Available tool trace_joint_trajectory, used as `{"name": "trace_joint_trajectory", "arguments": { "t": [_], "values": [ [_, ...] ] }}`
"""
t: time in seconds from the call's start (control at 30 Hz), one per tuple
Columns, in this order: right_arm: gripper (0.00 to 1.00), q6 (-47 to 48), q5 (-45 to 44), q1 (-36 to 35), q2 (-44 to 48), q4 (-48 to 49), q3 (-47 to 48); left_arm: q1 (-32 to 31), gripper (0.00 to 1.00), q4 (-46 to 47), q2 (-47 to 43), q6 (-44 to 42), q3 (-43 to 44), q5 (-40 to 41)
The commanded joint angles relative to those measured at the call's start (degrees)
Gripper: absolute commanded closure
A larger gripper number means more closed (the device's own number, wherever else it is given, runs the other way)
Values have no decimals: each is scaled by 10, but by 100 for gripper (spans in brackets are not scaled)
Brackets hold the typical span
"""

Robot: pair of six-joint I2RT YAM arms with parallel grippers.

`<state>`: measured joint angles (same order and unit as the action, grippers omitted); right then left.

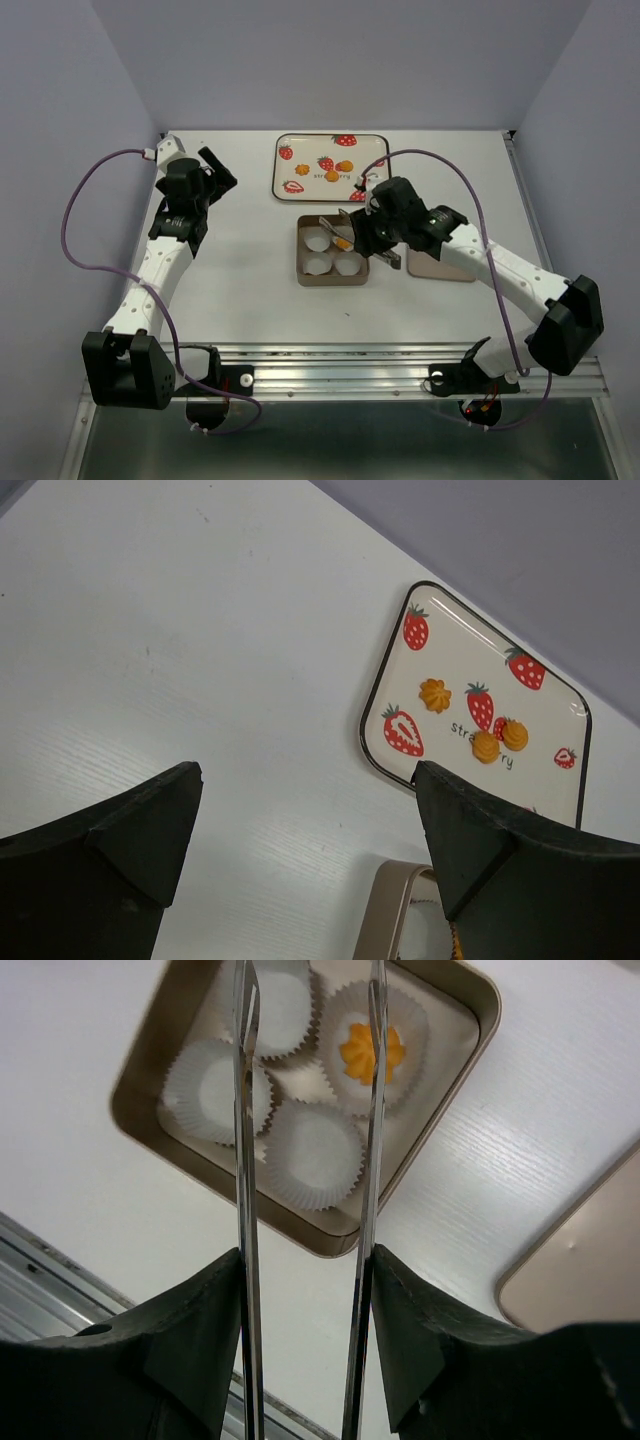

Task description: Pack the cookies

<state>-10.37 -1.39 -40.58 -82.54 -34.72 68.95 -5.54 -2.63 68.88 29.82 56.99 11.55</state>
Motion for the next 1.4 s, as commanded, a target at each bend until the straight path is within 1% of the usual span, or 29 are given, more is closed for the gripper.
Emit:
{"name": "trace_joint_trajectory", "arguments": {
  "t": [0.0, 0.03, 0.07, 0.13, 0.2, 0.23, 0.33, 0.43, 0.47, 0.53, 0.6, 0.7, 0.77, 0.97, 1.17, 1.37],
  "values": [
    [43, 10, 27, -5, 61, 26, 36, -2, 1, 11, 0, -15, 22, -3],
    [43, 3, 17, -5, 63, 32, 38, -2, 1, 11, 0, -16, 23, -3],
    [43, -1, -28, -5, 62, 32, 43, -2, 1, 10, -1, -19, 24, -3],
    [43, -11, -79, -5, 44, 33, 67, -2, 1, 11, -2, -22, 24, -2],
    [42, -13, -120, 13, 20, 36, 87, -2, 1, 12, -4, -23, 23, 2],
    [42, -12, -118, 42, -11, 38, 107, -2, 1, 14, -4, -24, 22, 1],
    [42, 2, -92, 95, -78, 53, 145, -2, 1, 16, 1, -30, 21, 1],
    [42, 26, -75, 107, -130, 59, 179, -2, 1, 12, 5, -30, 25, 4],
    [42, 39, -69, 116, -164, 59, 206, -2, 1, 12, 6, -30, 26, -3],
    [42, 61, -72, 121, -211, 62, 231, -2, 1, 13, 6, -30, 24, -7],
    [41, 63, -94, 127, -242, 62, 269, -2, 1, 14, 6, -30, 22, -4],
    [42, 74, -74, 132, -287, 62, 304, -2, 1, 13, 6, -31, 20, 2],
    [42, 77, -70, 132, -302, 62, 312, -2, 1, 13, 8, -32, 22, 2],
    [41, 75, -109, 138, -344, 61, 339, -2, 1, 13, 12, -32, 24, 1],
    [41, 75, -122, 138, -383, 59, 370, -2, 1, 12, 20, -36, 29, -3],
    [41, 77, -109, 138, -416, 58, 403, -2, 1, 11, 34, -36, 36, -2]
  ]
}}
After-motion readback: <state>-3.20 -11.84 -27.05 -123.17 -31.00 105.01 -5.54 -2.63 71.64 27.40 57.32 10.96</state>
